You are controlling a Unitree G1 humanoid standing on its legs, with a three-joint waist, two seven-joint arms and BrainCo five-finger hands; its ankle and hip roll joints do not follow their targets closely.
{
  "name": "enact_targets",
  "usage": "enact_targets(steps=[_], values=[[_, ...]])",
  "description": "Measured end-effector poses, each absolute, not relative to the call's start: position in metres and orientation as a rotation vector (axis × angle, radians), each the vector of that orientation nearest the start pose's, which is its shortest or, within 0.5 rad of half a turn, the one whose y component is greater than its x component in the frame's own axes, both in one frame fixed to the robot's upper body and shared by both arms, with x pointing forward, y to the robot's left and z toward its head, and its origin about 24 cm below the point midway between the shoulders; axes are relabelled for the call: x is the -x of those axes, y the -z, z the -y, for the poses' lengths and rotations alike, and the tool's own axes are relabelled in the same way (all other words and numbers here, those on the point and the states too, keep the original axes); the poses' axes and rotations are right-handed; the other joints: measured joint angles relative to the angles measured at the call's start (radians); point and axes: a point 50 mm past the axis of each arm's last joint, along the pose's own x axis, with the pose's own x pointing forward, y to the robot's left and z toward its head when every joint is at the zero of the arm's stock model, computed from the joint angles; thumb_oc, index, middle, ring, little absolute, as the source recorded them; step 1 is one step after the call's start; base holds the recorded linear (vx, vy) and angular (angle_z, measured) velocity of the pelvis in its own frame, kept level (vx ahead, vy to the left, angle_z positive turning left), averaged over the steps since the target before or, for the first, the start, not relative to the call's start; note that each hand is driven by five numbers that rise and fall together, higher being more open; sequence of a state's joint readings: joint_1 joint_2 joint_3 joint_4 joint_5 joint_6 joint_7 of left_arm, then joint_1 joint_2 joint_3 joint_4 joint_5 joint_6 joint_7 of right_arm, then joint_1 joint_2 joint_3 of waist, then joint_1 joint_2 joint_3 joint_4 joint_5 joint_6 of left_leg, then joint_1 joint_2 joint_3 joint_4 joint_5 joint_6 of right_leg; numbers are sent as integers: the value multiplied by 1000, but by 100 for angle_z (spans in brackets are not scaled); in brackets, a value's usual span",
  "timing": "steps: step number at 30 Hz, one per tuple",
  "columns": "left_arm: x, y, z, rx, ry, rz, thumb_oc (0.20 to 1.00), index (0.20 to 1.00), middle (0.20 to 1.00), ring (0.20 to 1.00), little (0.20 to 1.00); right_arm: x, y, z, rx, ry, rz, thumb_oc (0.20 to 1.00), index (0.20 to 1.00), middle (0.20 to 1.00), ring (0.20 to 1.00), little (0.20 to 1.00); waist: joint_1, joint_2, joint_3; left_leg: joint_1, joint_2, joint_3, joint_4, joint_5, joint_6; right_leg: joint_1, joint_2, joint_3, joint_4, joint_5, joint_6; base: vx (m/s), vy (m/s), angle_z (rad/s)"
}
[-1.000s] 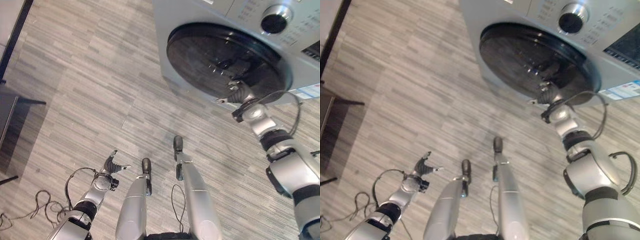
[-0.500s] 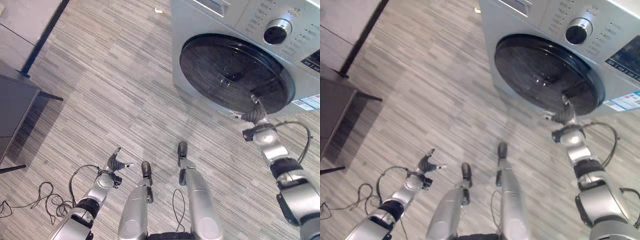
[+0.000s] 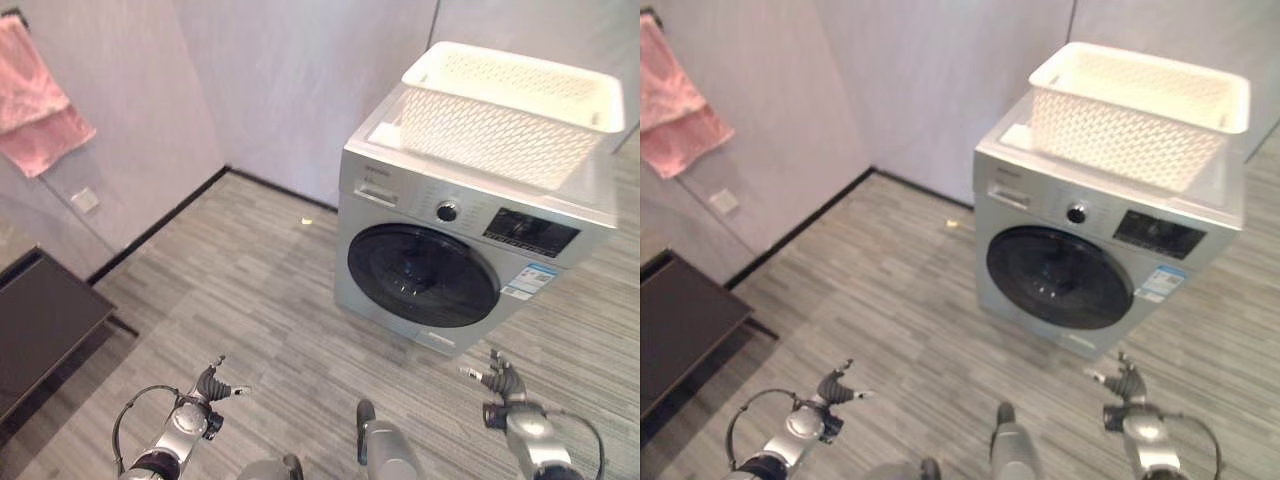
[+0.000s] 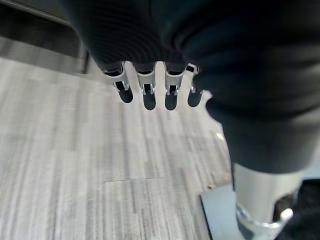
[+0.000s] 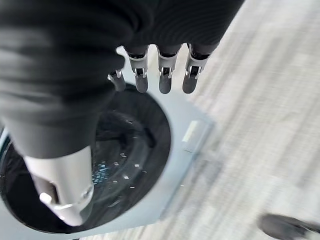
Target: Grab the laundry basket,head to the washer,open it,put in the laundry and shut it.
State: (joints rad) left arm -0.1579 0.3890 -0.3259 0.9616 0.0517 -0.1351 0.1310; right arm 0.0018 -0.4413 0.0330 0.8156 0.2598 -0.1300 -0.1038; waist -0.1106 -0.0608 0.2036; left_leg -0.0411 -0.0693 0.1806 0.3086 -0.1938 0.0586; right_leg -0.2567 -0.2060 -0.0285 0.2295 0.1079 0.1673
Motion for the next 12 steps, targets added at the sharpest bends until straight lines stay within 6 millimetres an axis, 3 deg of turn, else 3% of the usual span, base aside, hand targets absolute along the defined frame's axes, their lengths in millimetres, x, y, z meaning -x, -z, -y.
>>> enact_targets(steps=[1, 2, 4, 5, 6, 7, 8, 9, 11, 12], values=[[-207, 98, -242, -614, 52, -682, 1000, 1000, 1000, 1000, 1000, -176, 84, 299, 223, 341, -659, 1000, 1000, 1000, 1000, 1000, -11, 0, 1, -7, -2, 39, 5, 4, 22, -20, -18, -7, -25, 7, 44, -201, 99, -70], [-207, 98, -242, -616, 52, -684, 1000, 1000, 1000, 1000, 1000, -174, 87, 297, 213, 343, -671, 1000, 1000, 1000, 1000, 1000, -13, -2, 2, -20, 1, 74, 8, 8, 43, -37, -33, -21, -42, 9, 62, -205, 94, -84], [-202, 102, -245, -617, 48, -715, 1000, 1000, 1000, 1000, 1000, -174, 88, 295, 204, 341, -680, 1000, 1000, 1000, 1000, 1000, -6, 8, 6, -36, 16, 145, -14, 25, 78, -57, -101, -211, -89, 16, 71, -257, 112, -96], [-201, 103, -244, -632, 63, -720, 1000, 1000, 1000, 1000, 1000, -173, 87, 298, 208, 348, -683, 1000, 1000, 1000, 1000, 1000, -5, 53, 26, -49, 55, 163, -61, 53, 102, -57, -162, -361, 21, 22, 70, -284, 132, -107], [-203, 102, -243, -632, 74, -707, 1000, 1000, 1000, 1000, 1000, -168, 90, 297, 205, 335, -701, 1000, 1000, 1000, 1000, 1000, 17, 77, 34, -24, 75, 146, -151, 112, 96, -17, -139, -273, 105, 12, 88, -211, 81, -92], [-202, 101, -247, -640, 72, -715, 1000, 1000, 1000, 1000, 1000, -168, 92, 295, 200, 325, -707, 1000, 1000, 1000, 1000, 1000, 26, 73, 33, -15, 82, 140, -183, 147, 97, 9, -136, -234, 199, -28, 117, -140, 11, -64], [-198, 100, -251, -620, 49, -713, 1000, 1000, 1000, 1000, 1000, -168, 92, 295, 200, 315, -711, 1000, 1000, 1000, 1000, 1000, 39, 62, 24, 22, 95, 187, -252, 192, 81, 83, -137, -257, 344, -121, 100, -62, -100, -74], [-191, 101, -254, -605, 31, -720, 1000, 1000, 1000, 1000, 1000, -172, 91, 294, 199, 303, -704, 1000, 1000, 1000, 1000, 1000, 71, 64, 11, 28, 113, 225, -275, 204, 64, 136, -145, -334, 314, -171, 102, -38, -205, -100], [-181, 105, -259, -589, 8, -751, 1000, 1000, 1000, 1000, 1000, -180, 92, 287, 206, 263, -705, 1000, 1000, 1000, 1000, 1000, 103, 56, 0, 20, 142, 245, -280, 219, 23, 250, -127, -452, 159, -217, 114, -9, -218, -77], [-178, 106, -261, -584, 3, -759, 1000, 1000, 1000, 1000, 1000, -177, 96, 283, 197, 256, -723, 1000, 1000, 1000, 1000, 1000, 101, 39, -12, 17, 152, 253, -279, 230, -36, 286, -78, -417, 25, -249, 78, 30, -129, -33]])
